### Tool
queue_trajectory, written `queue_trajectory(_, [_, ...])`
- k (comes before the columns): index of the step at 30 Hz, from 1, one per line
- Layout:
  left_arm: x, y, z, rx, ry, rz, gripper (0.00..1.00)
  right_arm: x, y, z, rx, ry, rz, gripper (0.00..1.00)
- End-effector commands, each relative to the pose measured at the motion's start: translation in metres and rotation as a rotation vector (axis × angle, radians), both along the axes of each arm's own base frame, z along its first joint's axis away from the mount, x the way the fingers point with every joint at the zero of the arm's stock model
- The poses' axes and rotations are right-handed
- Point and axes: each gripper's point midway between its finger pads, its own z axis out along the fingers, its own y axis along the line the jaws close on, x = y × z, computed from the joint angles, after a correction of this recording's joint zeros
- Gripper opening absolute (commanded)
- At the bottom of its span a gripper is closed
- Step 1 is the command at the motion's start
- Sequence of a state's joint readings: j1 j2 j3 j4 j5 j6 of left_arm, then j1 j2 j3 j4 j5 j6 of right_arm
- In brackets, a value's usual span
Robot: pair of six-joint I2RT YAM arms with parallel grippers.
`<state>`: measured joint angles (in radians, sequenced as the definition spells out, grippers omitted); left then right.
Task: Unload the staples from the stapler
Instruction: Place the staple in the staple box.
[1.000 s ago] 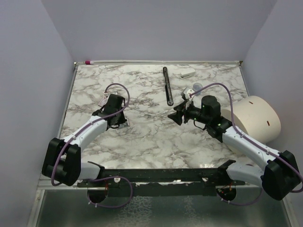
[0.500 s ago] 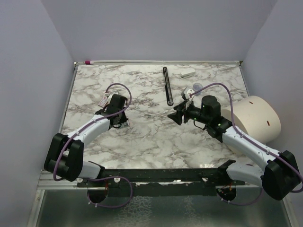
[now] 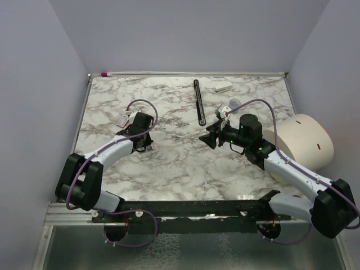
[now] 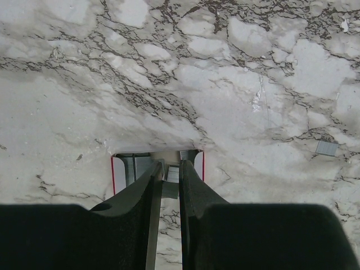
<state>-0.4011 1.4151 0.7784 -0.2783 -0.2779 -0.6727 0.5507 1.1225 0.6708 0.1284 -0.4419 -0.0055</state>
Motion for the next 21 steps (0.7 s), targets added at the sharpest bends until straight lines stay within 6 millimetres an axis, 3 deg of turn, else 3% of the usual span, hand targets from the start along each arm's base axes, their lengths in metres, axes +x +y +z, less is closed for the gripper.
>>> queue_trajectory(1, [0.0035, 0.0039, -0.0028, 0.026, -0.019, 0.027, 0.15, -0.0011, 0.0012, 0.0128, 0.028, -0.047, 0.011, 0.55])
queue_trajectory(21, [-0.0011, 0.0073, -0.0124, 0.065, -0.01, 0.035, 0.15, -0.0028, 0.0009, 0.0125, 0.037, -0.049, 0.014, 0.56])
